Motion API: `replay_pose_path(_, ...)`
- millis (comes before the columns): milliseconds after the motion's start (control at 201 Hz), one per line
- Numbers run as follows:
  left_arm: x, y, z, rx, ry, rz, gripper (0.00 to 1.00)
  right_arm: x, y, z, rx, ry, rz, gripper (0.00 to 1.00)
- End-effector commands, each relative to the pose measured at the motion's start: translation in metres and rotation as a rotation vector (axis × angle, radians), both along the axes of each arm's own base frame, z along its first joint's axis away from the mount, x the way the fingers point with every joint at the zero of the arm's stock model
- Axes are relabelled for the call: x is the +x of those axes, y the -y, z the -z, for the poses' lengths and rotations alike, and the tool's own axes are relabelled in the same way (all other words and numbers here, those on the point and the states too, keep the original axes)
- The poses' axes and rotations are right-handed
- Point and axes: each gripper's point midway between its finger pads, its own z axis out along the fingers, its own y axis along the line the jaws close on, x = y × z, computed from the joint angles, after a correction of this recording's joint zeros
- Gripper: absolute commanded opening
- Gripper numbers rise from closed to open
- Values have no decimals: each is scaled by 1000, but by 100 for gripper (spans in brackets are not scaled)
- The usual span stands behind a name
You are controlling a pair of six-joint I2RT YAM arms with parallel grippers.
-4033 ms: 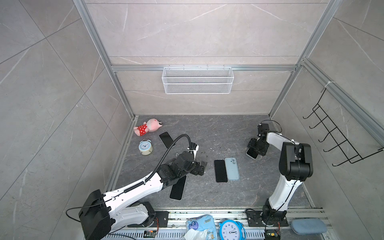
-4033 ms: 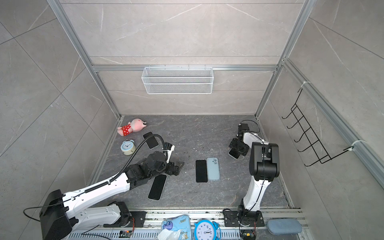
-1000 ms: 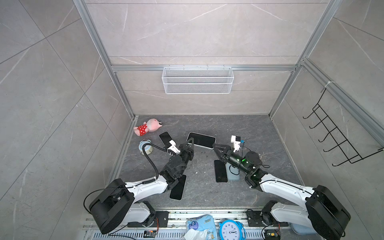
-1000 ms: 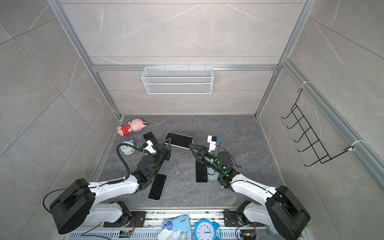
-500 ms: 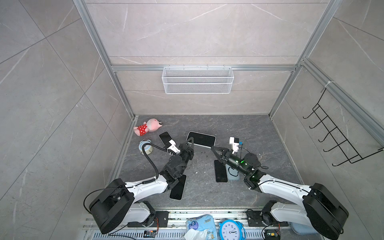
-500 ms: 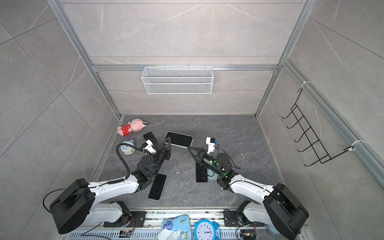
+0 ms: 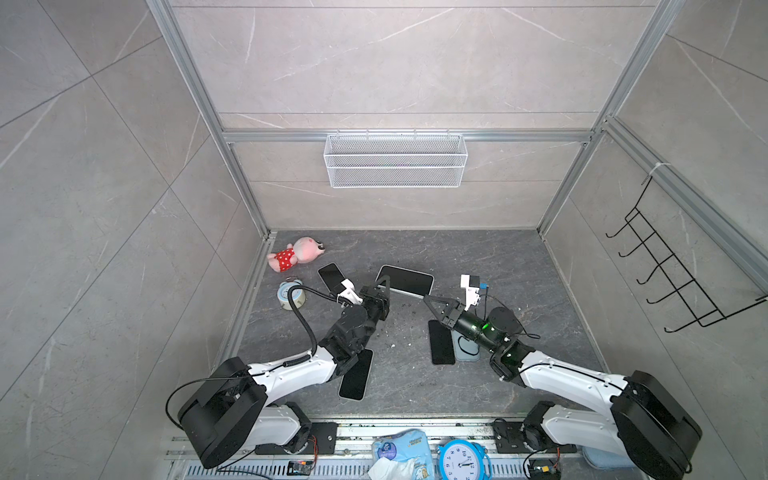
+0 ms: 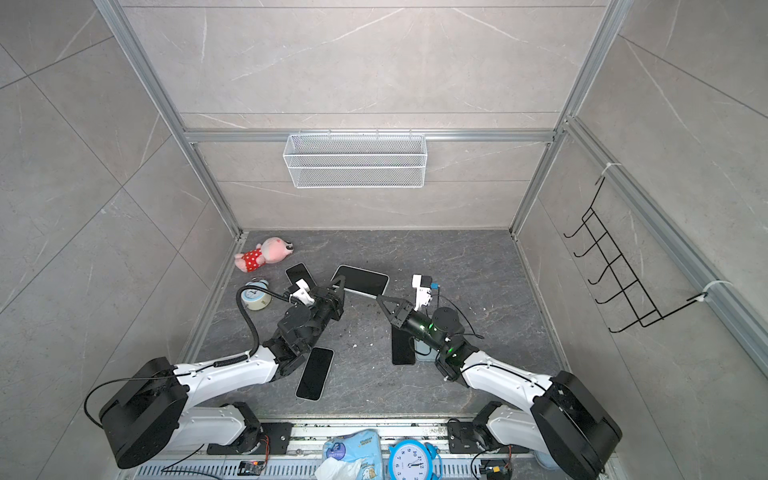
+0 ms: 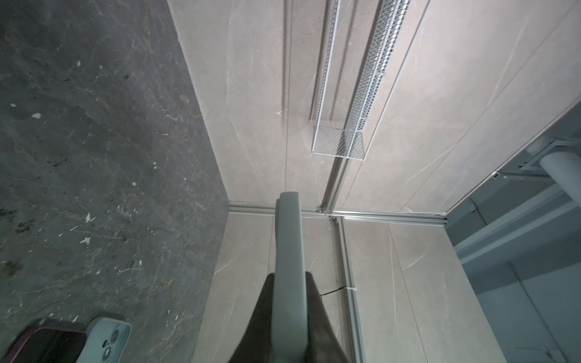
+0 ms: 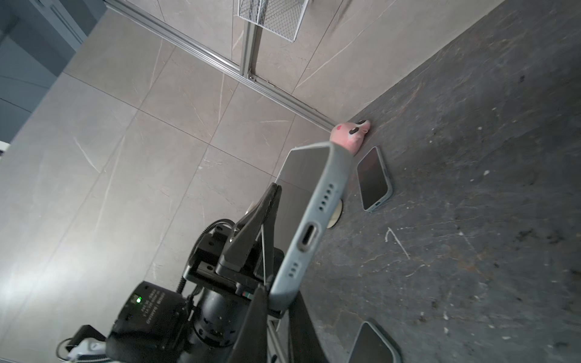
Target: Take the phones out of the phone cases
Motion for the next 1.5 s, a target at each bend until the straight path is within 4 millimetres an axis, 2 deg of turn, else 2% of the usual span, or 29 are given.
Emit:
replay_pose_path(0,-5,10,-60,-127,58,76,0,-17,-3,41,-320,151,-46,0)
replay_pose_path(85,-6,15,-64,-136,57,101,0,-14,4,41,-381,216,-5,0)
replay_pose_path(279,-6,27,-71,-156,65,147,0,-8,7,25,-426,309,38,0)
replay_pose_path(438,-7,27,-78,-153,84,155,0,0,17,25,-448,314,104,0)
replay_pose_path(508,-6,22,-77,-152,85,137,0,-7,15,17,-409,323,81,0)
replay_pose_path(538,-5,19,-77,-161,92,130,0,-11,15,14,-383,319,67,11)
replay_pose_path(598,-4,14,-78,-163,103,125,0,-20,17,8,-323,295,51,40)
replay_pose_path(643,-5,13,-80,-147,108,123,0,-26,18,3,-275,277,37,53)
replay_pose_path(727,-5,12,-79,-135,106,127,0,-39,15,-10,-191,260,-19,64)
replay_pose_path(817,-5,13,-78,-132,104,133,0,-45,10,-24,-126,236,-62,70)
replay_pose_path(946,-5,13,-73,-104,113,132,0,-42,4,-37,-52,199,-81,71)
replay_pose_path(1131,-5,13,-70,-105,118,134,0,-35,-4,-51,18,167,-96,67)
replay_pose_path(1270,-6,13,-70,-105,124,136,0,-29,-4,-53,51,144,-92,63)
replay_pose_path(1499,-6,13,-71,-105,135,139,0,-14,-2,-47,90,83,-78,50)
